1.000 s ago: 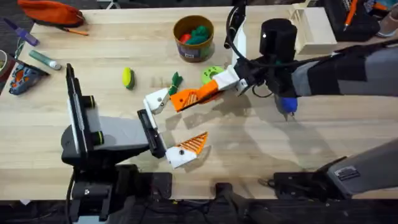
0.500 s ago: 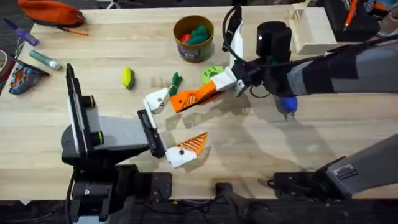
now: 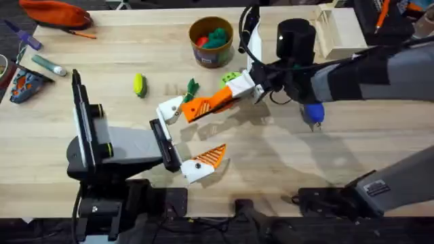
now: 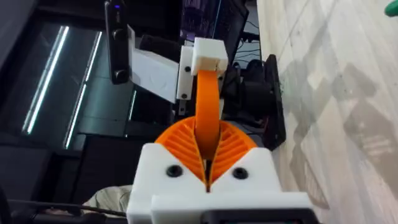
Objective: Pick up the gripper from the table and insert it into the empty holder that is missing its gripper. Then pick up a screw, insert it into the mounting hole, and use the screwdriver to tighten it. Finally, clean up the table by picking up the vegetable and placing it into the bucket.
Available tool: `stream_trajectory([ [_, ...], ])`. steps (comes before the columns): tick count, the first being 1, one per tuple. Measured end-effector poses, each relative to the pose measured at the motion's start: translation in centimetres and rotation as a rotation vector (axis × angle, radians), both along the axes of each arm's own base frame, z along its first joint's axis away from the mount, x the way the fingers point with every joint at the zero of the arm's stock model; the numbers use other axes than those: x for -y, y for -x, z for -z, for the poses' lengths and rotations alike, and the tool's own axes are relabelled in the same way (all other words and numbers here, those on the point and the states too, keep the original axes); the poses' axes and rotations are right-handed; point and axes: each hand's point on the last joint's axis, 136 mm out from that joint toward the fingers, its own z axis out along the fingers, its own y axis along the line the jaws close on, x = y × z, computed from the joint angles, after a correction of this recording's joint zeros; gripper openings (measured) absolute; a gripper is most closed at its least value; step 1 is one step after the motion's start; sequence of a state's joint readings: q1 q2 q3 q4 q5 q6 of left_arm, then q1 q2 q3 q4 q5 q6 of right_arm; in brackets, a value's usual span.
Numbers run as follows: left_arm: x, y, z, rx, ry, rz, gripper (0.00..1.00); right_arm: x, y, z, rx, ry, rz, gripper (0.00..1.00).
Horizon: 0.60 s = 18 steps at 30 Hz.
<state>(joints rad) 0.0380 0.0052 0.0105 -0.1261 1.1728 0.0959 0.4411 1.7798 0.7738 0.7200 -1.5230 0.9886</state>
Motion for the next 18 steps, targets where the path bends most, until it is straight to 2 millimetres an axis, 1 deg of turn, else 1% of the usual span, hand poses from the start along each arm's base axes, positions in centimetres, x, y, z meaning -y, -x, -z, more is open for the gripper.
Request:
stream_trajectory([
  [18, 0.0, 0.0, 0.0, 0.0, 0.0, 0.0, 0.985, -0.05, 0.04, -0.02, -0.029, 0.013, -0.001, 0.009],
])
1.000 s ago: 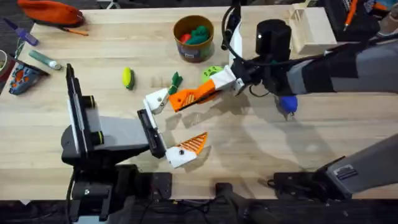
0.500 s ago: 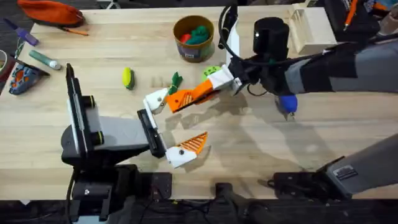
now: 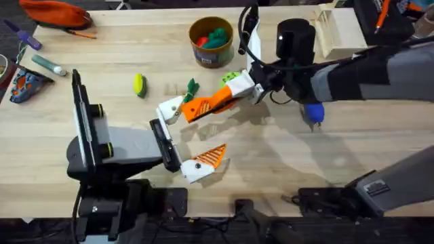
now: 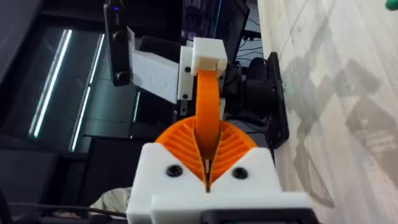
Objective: Pick up the gripper from the table and insert it into the empty holder that is missing its gripper. Then pick up a screw, insert it into the mounting hole, and use the screwdriver to tighten it. Finally, clean up the table by picking up the vegetable and placing it into the bucket.
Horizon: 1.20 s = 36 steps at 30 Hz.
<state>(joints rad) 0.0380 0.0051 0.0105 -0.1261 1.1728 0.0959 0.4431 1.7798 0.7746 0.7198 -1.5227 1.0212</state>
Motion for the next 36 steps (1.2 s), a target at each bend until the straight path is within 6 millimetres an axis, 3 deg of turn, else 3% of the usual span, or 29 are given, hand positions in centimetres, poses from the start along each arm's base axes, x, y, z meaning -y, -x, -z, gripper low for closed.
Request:
stream_trajectory([
  [36, 0.0, 0.0, 0.0, 0.0, 0.0, 0.0, 0.987, -0.76, -0.35, -0.06, 0.001, 0.016, 0.024, 0.009],
])
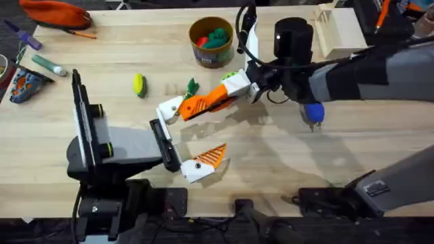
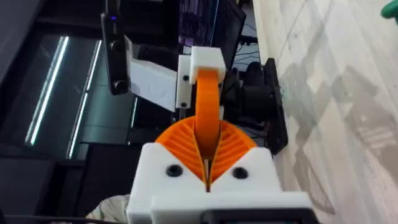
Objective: Pick up the gripper from the table and insert it into the empty holder that is missing its gripper. Then pick up a screw, insert it into the mounting hole, and use the screwdriver to tighten it. Finally, clean up the table by picking up the vegetable and placing it into the bucket.
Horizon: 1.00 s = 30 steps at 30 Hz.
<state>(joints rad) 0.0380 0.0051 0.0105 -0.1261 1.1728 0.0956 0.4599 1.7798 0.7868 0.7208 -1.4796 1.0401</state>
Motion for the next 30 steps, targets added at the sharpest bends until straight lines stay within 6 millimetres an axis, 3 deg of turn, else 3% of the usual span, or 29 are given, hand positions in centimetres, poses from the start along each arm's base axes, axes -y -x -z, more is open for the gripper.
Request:
stream_trajectory([
  [30, -0.11, -0.23, -0.01, -0.007, 0.002, -0.015, 0.985, -0.62, -0.5, -0.18, -0.025, 0.023, 0.024, 0.009],
])
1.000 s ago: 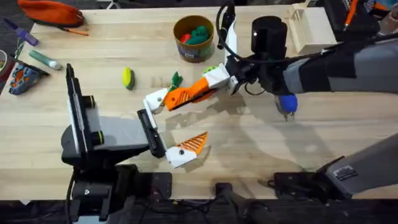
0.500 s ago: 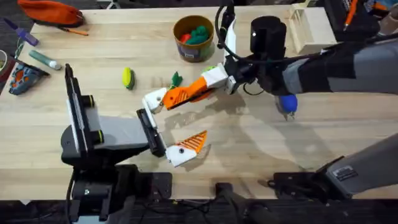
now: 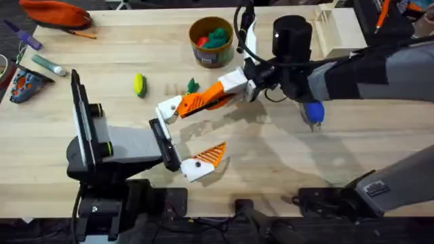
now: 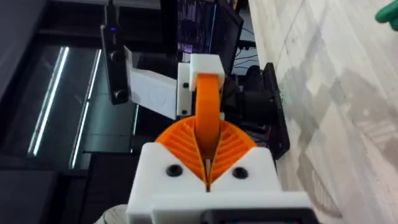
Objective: Pick up the gripper from the table and insert it into the empty holder that is missing its gripper. Then pick up a screw, insert it into the mounting hole, and use the screwdriver to tighten it. Finally, clean up the table by picking up the vegetable and placing it into the bucket.
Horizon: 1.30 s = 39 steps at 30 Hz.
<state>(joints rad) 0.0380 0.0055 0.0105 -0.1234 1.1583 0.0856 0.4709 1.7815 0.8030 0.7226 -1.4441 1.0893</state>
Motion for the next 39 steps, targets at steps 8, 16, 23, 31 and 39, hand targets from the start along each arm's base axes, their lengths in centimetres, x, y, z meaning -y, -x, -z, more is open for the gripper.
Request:
stream_trajectory([
  [8, 0.0, -0.1, 0.0, 0.0, 0.0, -0.004, 0.986, -0.4, -0.7, 0.3, -0.003, -0.015, -0.042, 0.009],
  [16, -0.1, -0.1, 0.0, -0.001, 0.0, -0.009, 0.986, -1.0, -0.7, 0.3, -0.004, -0.028, -0.087, 0.009],
  [23, -0.1, -0.1, 0.0, -0.001, 0.0, -0.008, 0.985, -1.4, -0.3, 0.3, -0.002, -0.026, -0.096, 0.009],
  [31, -0.1, -0.1, 0.0, -0.003, 0.001, -0.009, 0.985, -1.6, -0.3, 0.3, 0.0, -0.024, -0.094, 0.009],
  [39, -0.1, -0.1, 0.0, -0.007, 0.003, -0.009, 0.986, -2.1, -0.2, 0.5, 0.002, -0.016, -0.083, 0.009],
])
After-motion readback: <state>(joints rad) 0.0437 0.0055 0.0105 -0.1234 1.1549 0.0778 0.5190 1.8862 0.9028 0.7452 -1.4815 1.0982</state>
